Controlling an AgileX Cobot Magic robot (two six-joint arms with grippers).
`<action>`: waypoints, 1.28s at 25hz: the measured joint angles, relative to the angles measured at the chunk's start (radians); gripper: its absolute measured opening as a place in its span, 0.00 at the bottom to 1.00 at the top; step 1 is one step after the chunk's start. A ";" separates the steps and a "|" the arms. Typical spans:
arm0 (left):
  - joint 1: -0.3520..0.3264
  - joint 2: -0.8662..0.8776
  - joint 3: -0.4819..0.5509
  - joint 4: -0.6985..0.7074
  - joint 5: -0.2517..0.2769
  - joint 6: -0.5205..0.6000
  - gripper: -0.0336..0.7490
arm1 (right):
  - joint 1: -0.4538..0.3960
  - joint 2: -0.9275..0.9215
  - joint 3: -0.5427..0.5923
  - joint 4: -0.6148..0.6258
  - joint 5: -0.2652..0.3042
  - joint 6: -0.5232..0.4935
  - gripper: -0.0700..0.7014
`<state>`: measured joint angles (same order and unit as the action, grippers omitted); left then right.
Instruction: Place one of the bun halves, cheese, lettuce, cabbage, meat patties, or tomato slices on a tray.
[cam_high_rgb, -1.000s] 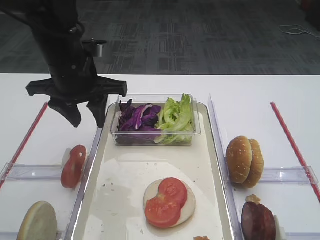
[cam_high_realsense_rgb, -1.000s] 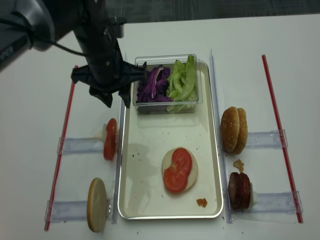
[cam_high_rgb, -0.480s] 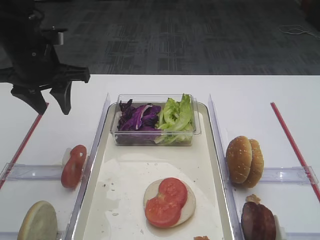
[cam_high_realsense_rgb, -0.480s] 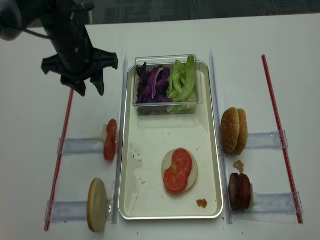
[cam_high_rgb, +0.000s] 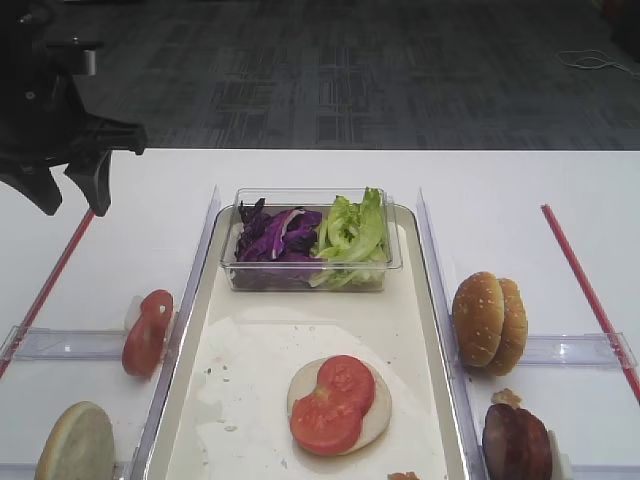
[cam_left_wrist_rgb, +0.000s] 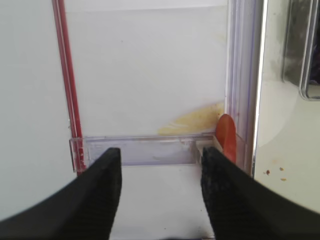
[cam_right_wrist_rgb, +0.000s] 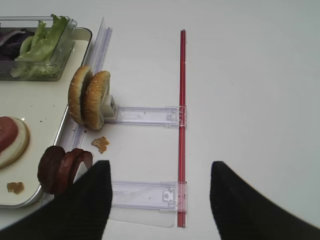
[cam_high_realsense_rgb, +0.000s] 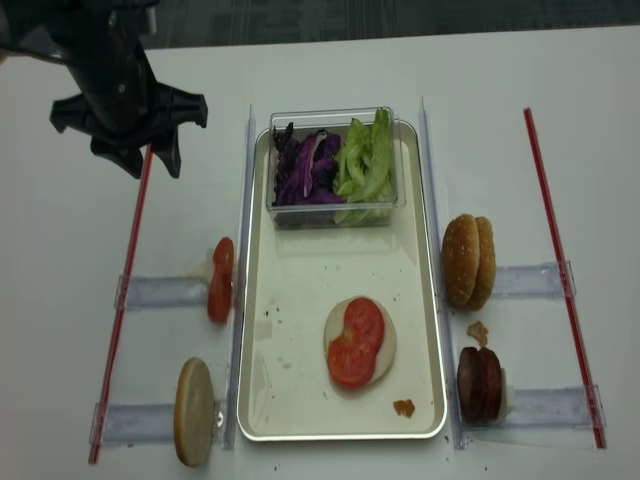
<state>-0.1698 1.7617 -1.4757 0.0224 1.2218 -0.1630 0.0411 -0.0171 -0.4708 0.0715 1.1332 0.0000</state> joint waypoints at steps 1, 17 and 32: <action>0.002 -0.013 0.000 0.002 0.000 0.005 0.48 | 0.000 0.000 0.000 0.000 0.000 0.000 0.67; 0.003 -0.392 0.289 0.002 0.008 0.025 0.48 | 0.000 0.000 0.000 0.000 0.002 0.000 0.67; 0.005 -0.862 0.568 0.002 0.023 0.027 0.48 | 0.000 0.000 0.000 0.000 0.002 0.000 0.67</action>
<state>-0.1650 0.8996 -0.9077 0.0241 1.2444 -0.1365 0.0411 -0.0171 -0.4708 0.0715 1.1349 0.0000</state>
